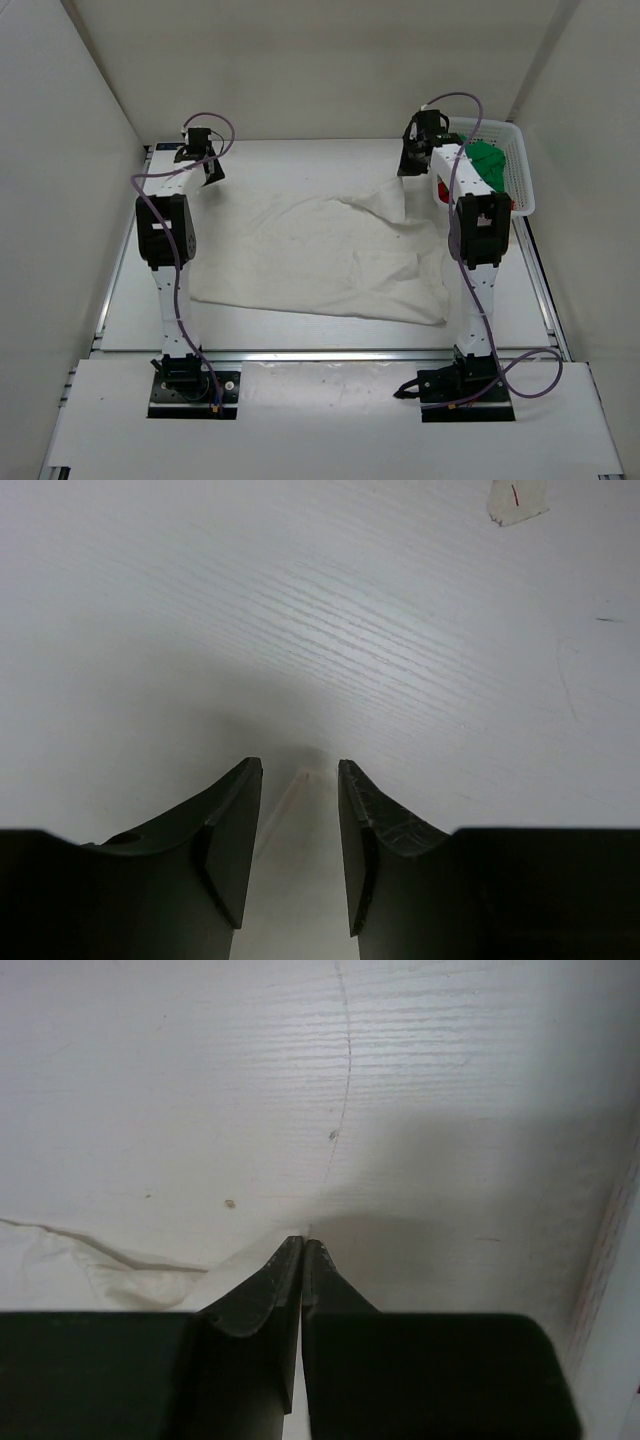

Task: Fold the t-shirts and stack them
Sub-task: Grap the side of the flattened tshirt furthest away from the robot with both arms

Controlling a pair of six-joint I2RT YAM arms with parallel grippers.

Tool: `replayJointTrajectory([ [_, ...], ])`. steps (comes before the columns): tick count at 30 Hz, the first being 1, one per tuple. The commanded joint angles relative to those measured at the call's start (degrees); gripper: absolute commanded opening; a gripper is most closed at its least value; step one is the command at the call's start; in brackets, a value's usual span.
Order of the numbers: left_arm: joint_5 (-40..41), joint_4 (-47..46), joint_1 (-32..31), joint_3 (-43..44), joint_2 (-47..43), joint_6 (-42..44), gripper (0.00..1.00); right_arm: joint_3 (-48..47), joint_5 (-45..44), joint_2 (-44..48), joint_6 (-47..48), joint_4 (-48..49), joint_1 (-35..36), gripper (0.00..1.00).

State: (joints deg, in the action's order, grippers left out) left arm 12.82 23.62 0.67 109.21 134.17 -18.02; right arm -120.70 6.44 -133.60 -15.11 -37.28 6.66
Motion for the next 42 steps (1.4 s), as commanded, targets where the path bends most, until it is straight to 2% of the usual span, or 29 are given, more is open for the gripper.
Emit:
replayJointTrajectory([
  [1,0.3,0.8,0.2,2.4,0.0,1.0,0.47,-2.2,0.8,0.4,-0.4,1.5,-0.1,0.00],
  [6,-0.5,0.6,0.1,2.2,1.1,3.8,0.44,-2.3,1.7,0.7,-0.6,1.8,-0.3,0.00],
  [8,0.5,0.9,-1.8,2.3,1.6,5.0,0.42,-2.2,1.8,1.1,-0.4,1.9,-0.6,0.00],
  [14,1.9,1.2,-2.4,2.2,2.0,5.6,0.50,1.5,4.5,2.6,-0.5,4.1,-0.4,0.00],
  [17,2.1,1.6,-2.8,2.7,2.7,6.1,0.50,3.2,4.3,3.6,-0.6,5.2,0.1,0.00],
  [21,3.3,1.3,-3.0,2.2,2.6,6.7,0.34,5.2,5.1,4.9,-0.8,6.4,-0.2,0.01],
  [23,3.0,2.1,-3.0,2.8,3.2,6.0,0.23,5.7,5.4,5.7,-1.2,7.1,-0.6,0.00],
  [24,3.6,2.8,-2.9,3.0,3.5,5.8,0.21,5.9,5.6,5.8,-1.3,7.0,-0.8,0.00],
  [29,3.8,3.4,-2.3,4.1,2.3,4.3,0.00,5.4,6.0,5.5,-1.1,6.5,-1.2,0.00],
  [33,2.7,3.0,-2.0,3.3,-1.1,3.2,0.00,5.7,6.5,6.9,-0.7,4.8,-1.1,0.00],
  [35,2.9,2.0,-2.1,0.4,-3.8,3.0,0.00,9.2,6.7,10.0,-1.2,5.6,-0.8,0.00],
  [40,2.4,-1.7,-2.7,-7.3,-13.9,3.5,0.00,22.6,6.3,19.9,-3.4,11.3,0.4,0.00],
  [42,1.1,-2.4,-2.5,-11.3,-17.0,3.1,0.00,29.0,6.4,26.4,-5.1,14.3,0.5,0.00],
])
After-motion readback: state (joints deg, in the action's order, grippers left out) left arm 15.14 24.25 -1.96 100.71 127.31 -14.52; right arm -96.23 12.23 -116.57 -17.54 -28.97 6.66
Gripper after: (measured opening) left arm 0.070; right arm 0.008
